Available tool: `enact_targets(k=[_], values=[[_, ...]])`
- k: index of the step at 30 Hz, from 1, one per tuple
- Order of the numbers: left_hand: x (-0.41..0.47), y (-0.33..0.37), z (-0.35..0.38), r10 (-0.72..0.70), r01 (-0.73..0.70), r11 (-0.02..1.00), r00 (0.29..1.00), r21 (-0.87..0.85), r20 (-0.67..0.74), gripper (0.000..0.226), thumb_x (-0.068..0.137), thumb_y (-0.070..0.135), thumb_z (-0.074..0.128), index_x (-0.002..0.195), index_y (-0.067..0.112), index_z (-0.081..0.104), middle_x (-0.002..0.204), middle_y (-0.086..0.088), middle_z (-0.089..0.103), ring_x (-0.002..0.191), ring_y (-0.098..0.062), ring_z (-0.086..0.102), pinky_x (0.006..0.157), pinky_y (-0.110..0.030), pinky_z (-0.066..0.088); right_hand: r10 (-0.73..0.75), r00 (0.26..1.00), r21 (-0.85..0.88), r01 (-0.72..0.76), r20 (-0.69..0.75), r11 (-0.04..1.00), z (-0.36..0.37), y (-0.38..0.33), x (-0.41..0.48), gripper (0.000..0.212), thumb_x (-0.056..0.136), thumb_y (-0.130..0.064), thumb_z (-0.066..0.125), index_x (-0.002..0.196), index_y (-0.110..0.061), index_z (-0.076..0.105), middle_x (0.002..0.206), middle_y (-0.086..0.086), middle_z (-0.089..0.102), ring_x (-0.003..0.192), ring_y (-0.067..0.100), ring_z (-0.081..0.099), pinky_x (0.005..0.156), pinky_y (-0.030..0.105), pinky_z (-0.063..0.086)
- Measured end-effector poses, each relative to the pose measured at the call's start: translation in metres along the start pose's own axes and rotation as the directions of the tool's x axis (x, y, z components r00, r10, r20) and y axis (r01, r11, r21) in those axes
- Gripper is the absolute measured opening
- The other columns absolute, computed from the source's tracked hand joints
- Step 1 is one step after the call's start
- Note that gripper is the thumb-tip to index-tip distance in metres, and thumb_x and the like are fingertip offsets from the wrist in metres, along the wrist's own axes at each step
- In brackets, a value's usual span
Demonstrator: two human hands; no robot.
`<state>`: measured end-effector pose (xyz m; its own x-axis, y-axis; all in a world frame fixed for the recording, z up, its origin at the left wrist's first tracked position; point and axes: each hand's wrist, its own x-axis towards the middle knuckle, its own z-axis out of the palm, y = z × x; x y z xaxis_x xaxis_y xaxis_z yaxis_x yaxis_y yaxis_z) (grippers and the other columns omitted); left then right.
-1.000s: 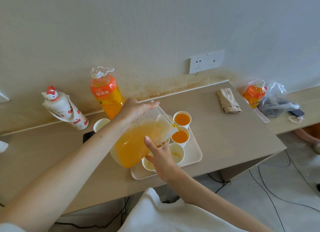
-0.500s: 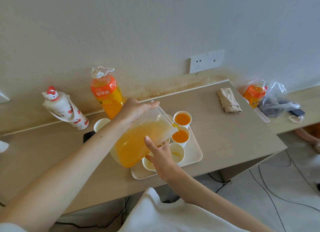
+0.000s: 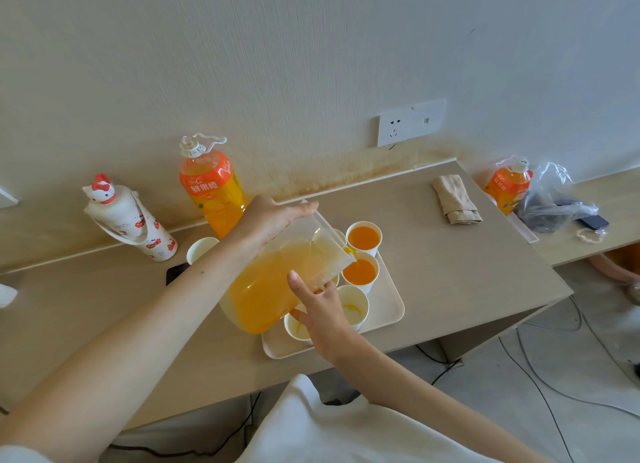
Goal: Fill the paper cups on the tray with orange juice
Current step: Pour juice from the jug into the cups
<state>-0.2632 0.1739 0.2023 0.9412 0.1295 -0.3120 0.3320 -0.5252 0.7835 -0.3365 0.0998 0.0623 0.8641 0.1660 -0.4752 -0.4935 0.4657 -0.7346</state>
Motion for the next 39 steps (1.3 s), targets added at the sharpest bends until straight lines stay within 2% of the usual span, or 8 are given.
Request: enact_targets(k=[5,9,17,34,39], values=[[-0.0013,0.0003,0.0002,-0.002,0.002,1.000,1.000,-0.001,0.000,0.081,0.078,0.048,0.074,0.122,-0.016,0.050,0.128,-0.029,0.052,0.123,-0.046,0.045,0.101,-0.052,0.041,0.002,1.000,-0.009,-0.002,0.000,1.000,0.0006,0.0000,0.0003,0.092,0.061,-0.046,0.078,0.138,-0.020,0.034,0.124,-0.004,0.057,0.104,0.010,0.057,0.084,0.031,0.048],[-0.0017,0.0005,0.0006,-0.003,0.003,1.000,1.000,-0.002,-0.005,0.081,0.078,0.047,0.074,0.122,-0.016,0.050,0.129,-0.030,0.051,0.124,-0.047,0.044,0.101,-0.053,0.040,0.008,1.000,-0.007,-0.008,-0.003,1.000,0.0008,0.0004,0.0010,0.096,0.059,-0.048,0.079,0.138,-0.019,0.035,0.127,-0.002,0.058,0.110,0.015,0.057,0.088,0.034,0.048],[-0.0019,-0.0004,0.0002,-0.010,0.010,1.000,1.000,0.003,-0.011,0.082,0.078,0.049,0.073,0.123,-0.015,0.050,0.129,-0.030,0.051,0.124,-0.047,0.044,0.102,-0.052,0.040,0.009,1.000,-0.003,-0.009,0.001,1.000,0.0009,0.0006,0.0007,0.092,0.061,-0.047,0.078,0.138,-0.019,0.036,0.128,-0.001,0.059,0.108,0.012,0.058,0.085,0.033,0.048],[0.0021,-0.0011,0.0018,-0.010,0.010,1.000,1.000,0.014,0.001,0.085,0.078,0.051,0.072,0.125,-0.016,0.048,0.129,-0.030,0.051,0.124,-0.047,0.044,0.102,-0.053,0.039,0.011,1.000,-0.003,-0.011,0.018,1.000,-0.0003,-0.0023,0.0014,0.086,0.063,-0.045,0.077,0.135,-0.023,0.034,0.119,-0.008,0.057,0.102,0.010,0.056,0.089,0.035,0.045],[0.0039,-0.0025,0.0019,-0.011,0.011,1.000,1.000,0.011,-0.013,0.083,0.079,0.050,0.072,0.124,-0.015,0.049,0.127,-0.030,0.053,0.122,-0.046,0.046,0.100,-0.052,0.042,0.005,1.000,-0.001,-0.005,0.013,1.000,0.0001,-0.0034,0.0000,0.086,0.064,-0.043,0.076,0.136,-0.020,0.035,0.118,-0.007,0.059,0.100,0.007,0.058,0.073,0.023,0.050]])
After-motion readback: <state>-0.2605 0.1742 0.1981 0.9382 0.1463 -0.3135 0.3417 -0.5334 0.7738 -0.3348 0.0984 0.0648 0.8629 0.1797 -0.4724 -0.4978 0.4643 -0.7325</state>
